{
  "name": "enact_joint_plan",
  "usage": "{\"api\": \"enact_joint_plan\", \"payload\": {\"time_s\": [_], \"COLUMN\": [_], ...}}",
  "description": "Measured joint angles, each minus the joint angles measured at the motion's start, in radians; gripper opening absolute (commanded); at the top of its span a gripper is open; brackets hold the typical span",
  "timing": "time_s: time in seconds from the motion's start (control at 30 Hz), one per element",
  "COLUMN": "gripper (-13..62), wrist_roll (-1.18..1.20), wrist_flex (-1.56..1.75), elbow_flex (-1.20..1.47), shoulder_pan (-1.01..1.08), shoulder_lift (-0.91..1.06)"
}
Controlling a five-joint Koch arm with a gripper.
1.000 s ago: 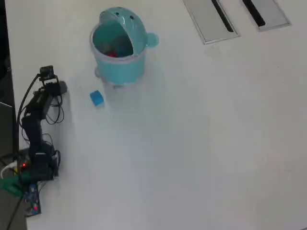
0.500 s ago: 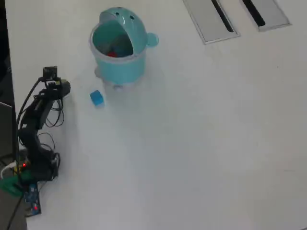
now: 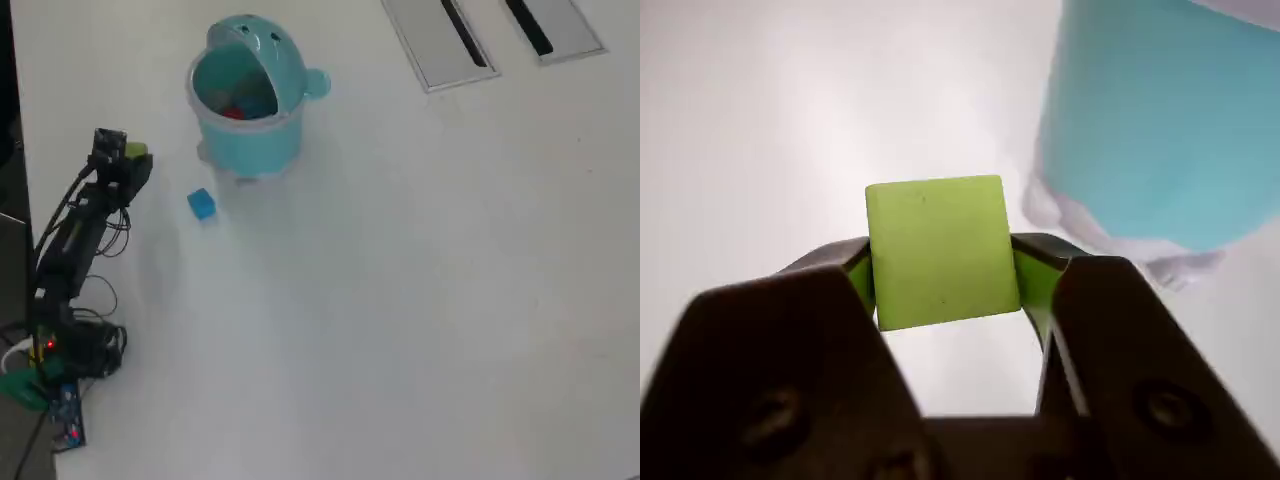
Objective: Grasp RGB lego blocks and put them in the bin one by one.
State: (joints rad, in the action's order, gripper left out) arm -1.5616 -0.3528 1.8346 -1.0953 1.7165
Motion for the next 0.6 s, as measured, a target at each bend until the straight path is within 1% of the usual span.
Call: {"api": "enact_joint_plan", "payload": {"time_s": [0.03, 0.07, 0.1, 0.13, 0.5, 0.6], "gripper": [12.5, 12.5, 12.4, 12.4, 12.4, 12.4], "wrist_roll": [0.0, -0.003, -0.003, -0.003, 0.006, 0.012], "wrist_flex": [0.002, 0.002, 0.002, 0.002, 0.046, 0.06], "elbow_flex": [-0.006, -0.153, -0.163, -0.236, -0.497, -0.684], "shoulder_pan": [0.002, 0.037, 0.038, 0.06, 0.118, 0.13], "shoulder_lift": [0.0, 0.0, 0.0, -0.028, -0.196, -0.273]}}
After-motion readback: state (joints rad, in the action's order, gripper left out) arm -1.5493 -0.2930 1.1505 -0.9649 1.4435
